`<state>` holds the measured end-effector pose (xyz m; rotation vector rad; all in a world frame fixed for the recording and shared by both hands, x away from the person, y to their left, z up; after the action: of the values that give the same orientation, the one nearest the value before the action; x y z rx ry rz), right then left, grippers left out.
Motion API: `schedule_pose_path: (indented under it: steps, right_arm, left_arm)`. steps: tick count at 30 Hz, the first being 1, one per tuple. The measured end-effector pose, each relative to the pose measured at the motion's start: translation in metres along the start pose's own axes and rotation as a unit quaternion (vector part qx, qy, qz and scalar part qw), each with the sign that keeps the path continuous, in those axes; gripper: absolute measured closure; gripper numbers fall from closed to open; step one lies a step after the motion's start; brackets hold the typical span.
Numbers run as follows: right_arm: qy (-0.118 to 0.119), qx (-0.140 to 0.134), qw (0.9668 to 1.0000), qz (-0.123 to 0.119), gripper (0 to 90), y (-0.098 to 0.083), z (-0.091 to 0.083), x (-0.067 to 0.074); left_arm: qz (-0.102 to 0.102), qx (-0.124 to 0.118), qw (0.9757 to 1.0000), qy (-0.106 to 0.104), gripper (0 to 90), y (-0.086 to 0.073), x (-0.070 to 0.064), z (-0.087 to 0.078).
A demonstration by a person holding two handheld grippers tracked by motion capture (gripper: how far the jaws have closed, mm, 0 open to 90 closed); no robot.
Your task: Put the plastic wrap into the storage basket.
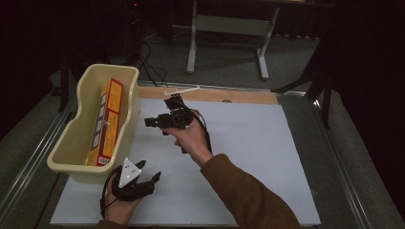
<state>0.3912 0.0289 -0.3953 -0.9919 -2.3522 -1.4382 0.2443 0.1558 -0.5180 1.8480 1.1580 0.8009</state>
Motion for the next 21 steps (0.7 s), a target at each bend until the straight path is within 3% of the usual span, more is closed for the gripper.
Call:
schedule_pose_path:
  steps: [4,7,11,13,18,21]
  right_arm:
    - [-0.013,0.003,0.998,-0.062,38.0,-0.021,-0.017,-0.001]
    - [-0.035,0.016,0.9943,-0.099,37.8,-0.039,-0.027,-0.006]
    - [-0.061,0.029,0.989,-0.132,36.7,-0.064,-0.037,-0.016]
    - [-0.076,0.04,0.984,-0.156,35.7,-0.079,-0.043,-0.023]
    - [-0.108,0.065,0.975,-0.183,34.9,-0.107,-0.053,-0.042]
    - [-0.122,0.059,0.9735,-0.185,34.7,-0.122,-0.065,-0.052]
  left_arm:
    - [0.002,0.001,1.0,0.0,32.6,0.0,0.0,0.0]
    - [0.001,0.001,1.0,-0.001,32.6,0.0,0.0,0.0]
    - [0.002,0.002,1.0,0.001,32.6,0.0,0.0,0.0]
    - [0.003,0.003,1.0,0.002,32.7,0.0,0.0,0.001]
    - [0.003,0.007,1.0,0.004,32.6,0.0,0.0,0.003]
    - [0.004,0.008,0.9999,0.005,32.6,-0.001,0.0,0.003]
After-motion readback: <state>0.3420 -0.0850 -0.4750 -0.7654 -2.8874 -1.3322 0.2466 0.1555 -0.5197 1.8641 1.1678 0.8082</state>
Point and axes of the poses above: each handheld gripper's, and its own axes: z roughly forward along the jaws, y roughly out of its top, x roughly to its left, the point moved 3 cm from there along z, roughly forward along the jaws, and after that the axes turned 10 degrees about y, right-handed, at the moved point
